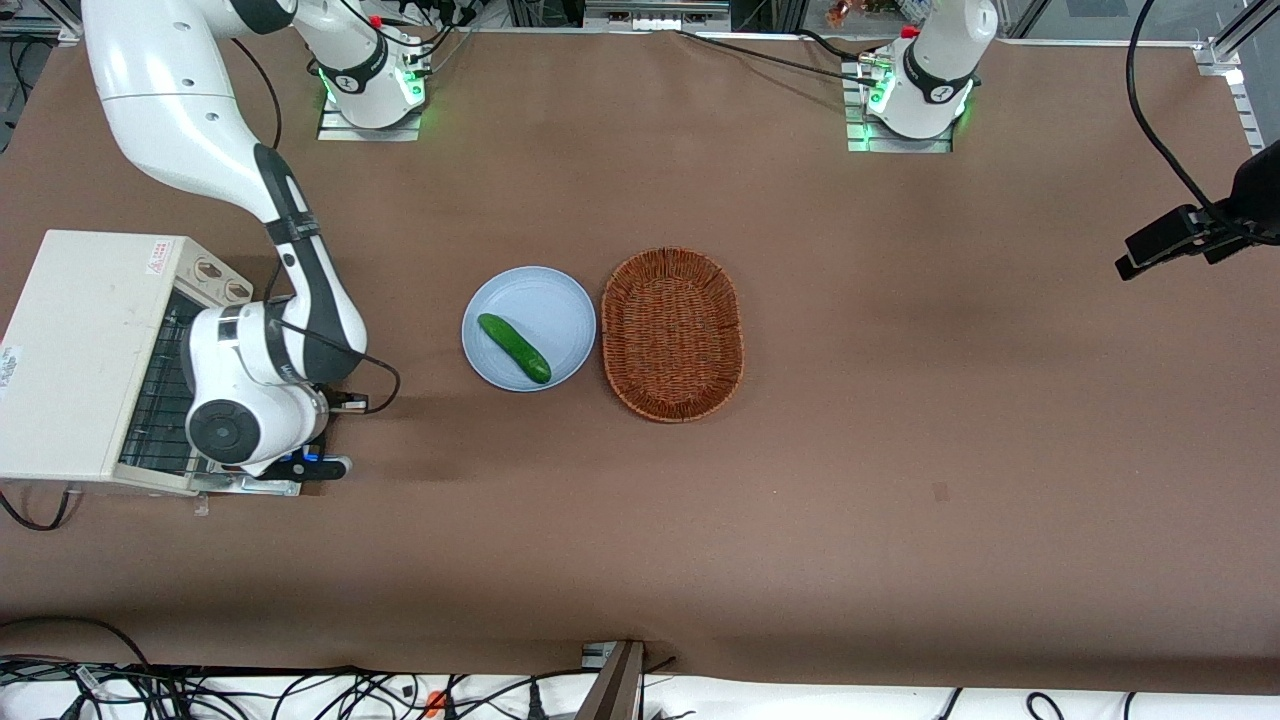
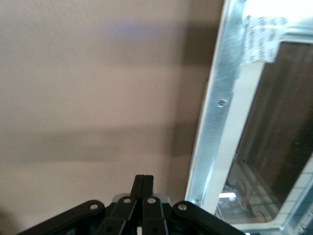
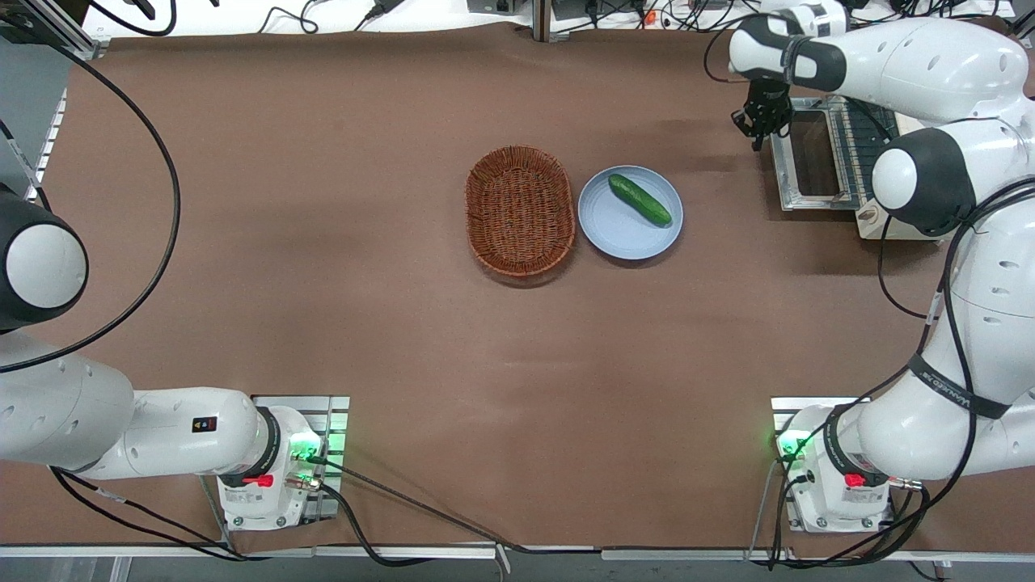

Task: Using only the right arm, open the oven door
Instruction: 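Release the door and lift the right gripper away from the oven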

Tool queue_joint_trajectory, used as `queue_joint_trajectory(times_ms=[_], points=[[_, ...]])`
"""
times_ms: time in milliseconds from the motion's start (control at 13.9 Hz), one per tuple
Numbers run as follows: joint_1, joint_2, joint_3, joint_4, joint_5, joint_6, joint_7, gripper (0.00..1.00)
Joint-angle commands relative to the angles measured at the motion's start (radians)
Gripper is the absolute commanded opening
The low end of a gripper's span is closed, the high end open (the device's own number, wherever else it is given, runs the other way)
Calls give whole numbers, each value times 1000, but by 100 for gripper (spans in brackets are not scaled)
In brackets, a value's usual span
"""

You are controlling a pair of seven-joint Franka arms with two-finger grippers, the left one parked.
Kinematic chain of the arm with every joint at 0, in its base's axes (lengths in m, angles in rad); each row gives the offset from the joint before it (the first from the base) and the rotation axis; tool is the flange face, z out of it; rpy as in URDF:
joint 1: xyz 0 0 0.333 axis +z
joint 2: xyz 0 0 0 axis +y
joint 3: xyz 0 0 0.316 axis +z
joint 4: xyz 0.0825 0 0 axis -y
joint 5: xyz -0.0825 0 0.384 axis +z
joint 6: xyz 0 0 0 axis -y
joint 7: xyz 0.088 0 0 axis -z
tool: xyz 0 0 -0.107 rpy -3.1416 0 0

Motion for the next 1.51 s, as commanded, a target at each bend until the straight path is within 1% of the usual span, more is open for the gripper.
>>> queue_joint_trajectory(times_ms=[0,72,215,359,431,503,646,718,862,1436], points=[[-26,-46,-5,35,32,-38,-105,0],[-41,-70,-4,35,35,-39,-142,5],[-50,-133,-8,32,59,-62,-161,28],[-64,-185,-14,34,76,-131,-182,50],[-72,-213,-14,34,78,-162,-188,58],[-73,-239,-14,34,76,-194,-190,63],[-78,-291,-17,34,76,-254,-190,96],[-84,-316,-23,34,81,-285,-191,99],[-85,-373,-33,34,90,-344,-208,100],[-87,-581,-47,17,93,-457,-205,100]])
